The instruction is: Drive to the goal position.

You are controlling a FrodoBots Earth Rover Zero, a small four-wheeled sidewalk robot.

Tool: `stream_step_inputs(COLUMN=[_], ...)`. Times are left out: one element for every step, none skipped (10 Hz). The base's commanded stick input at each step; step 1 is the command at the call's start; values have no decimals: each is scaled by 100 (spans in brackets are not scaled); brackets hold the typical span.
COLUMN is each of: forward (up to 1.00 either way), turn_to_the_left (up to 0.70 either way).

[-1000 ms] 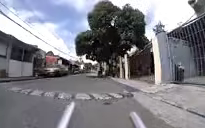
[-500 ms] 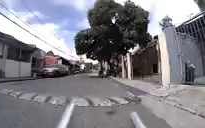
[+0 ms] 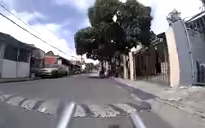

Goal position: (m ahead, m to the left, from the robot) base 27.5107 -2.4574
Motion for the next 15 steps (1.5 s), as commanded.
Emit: stream_step_inputs(forward=[70,70,70,70,70,70,70,70,70,70,70,70,70,70,70], turn_to_the_left=[8,0,0,0,0,0,0,0,0,0,0,0,0,0,0])
